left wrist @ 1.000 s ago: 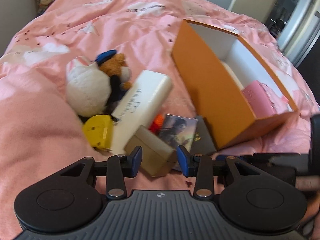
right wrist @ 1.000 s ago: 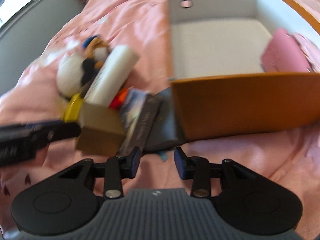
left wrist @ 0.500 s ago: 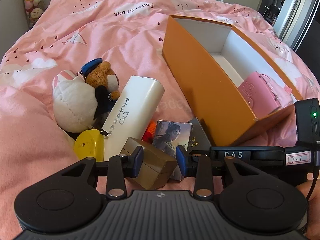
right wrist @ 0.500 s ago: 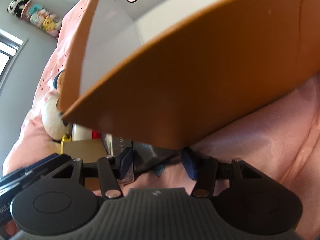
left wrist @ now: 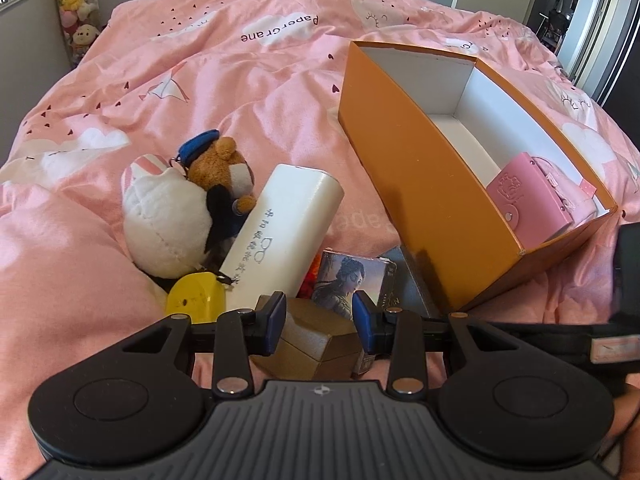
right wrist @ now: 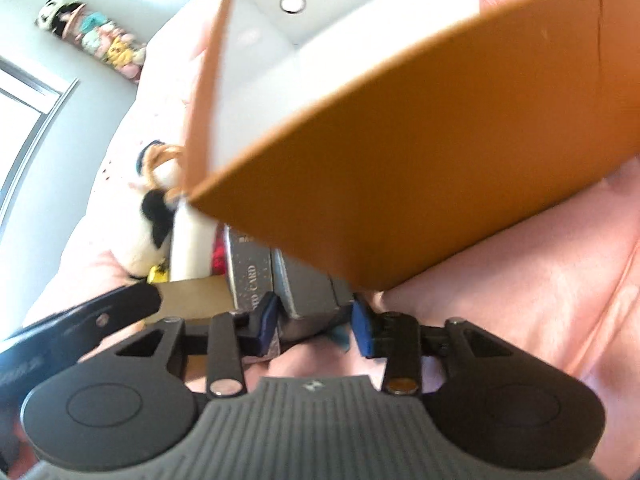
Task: Organize objects
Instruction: 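Grasp the black case from the pile with the right tool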
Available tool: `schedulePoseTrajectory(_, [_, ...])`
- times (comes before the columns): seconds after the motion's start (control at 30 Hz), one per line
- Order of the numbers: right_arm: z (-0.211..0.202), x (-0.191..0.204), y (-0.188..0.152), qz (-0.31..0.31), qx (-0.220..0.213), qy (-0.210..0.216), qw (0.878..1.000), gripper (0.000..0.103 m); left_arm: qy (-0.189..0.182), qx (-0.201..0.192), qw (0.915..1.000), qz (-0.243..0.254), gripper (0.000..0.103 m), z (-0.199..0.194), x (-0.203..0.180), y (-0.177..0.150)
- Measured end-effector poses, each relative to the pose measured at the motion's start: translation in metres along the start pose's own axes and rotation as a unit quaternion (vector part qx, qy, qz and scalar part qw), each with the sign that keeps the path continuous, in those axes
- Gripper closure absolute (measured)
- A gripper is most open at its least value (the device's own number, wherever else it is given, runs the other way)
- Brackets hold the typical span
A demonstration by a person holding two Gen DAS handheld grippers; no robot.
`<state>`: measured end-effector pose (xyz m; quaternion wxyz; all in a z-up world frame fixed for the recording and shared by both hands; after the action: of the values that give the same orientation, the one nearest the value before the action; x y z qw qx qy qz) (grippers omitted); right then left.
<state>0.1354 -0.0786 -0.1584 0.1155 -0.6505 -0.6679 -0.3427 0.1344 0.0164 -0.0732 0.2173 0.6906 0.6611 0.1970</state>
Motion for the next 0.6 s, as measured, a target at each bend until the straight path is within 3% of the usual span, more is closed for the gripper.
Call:
schedulePoseTrajectory(0.1, [-0.015, 0.014, -0.003, -0.044, -0.028, -0.013, 0.999, 0.067, -0.003, -0.001, 1.0000, -0.005, 0.060, -0.004, 0.003, 0.001])
schedulePoseTrajectory(0.23, [-0.040, 0.033, -0.005, -0.112, -0.063, -0.031, 0.991, 0.068, -0.042, -0.002, 0.9989, -0.022, 0.061, -0.008, 0.000, 0.005])
schedulePoseTrajectory(0.33, [-0.051, 0.041, -0.011, -0.149, -0.051, -0.054, 0.986, 0.068, -0.064, 0.003, 0.9976, -0.028, 0.063, -0.006, -0.005, 0.010])
schedulePoseTrajectory(0.47, [-0.067, 0.037, -0.010, -0.191, -0.035, -0.087, 0.977, 0.068, -0.064, 0.019, 0.9978, -0.006, 0.063, 0.000, -0.015, 0.012])
schedulePoseTrajectory(0.6, [-0.053, 0.033, -0.005, -0.197, -0.030, -0.089, 0.976, 0.067, -0.040, 0.041, 0.9982, 0.018, 0.063, 0.009, -0.018, 0.005])
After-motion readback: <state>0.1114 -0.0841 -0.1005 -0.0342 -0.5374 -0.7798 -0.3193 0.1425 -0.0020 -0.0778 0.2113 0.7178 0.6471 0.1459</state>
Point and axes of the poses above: each gripper's, at about its wrist camera, not at the fingertips, and z roughly the way its jaws point, x to its left, y to its top, the point moved 8 cm from there along z, roughly the way its jaws point, and after that the axes turned 5 degrees about z, right-handed, at the moved point
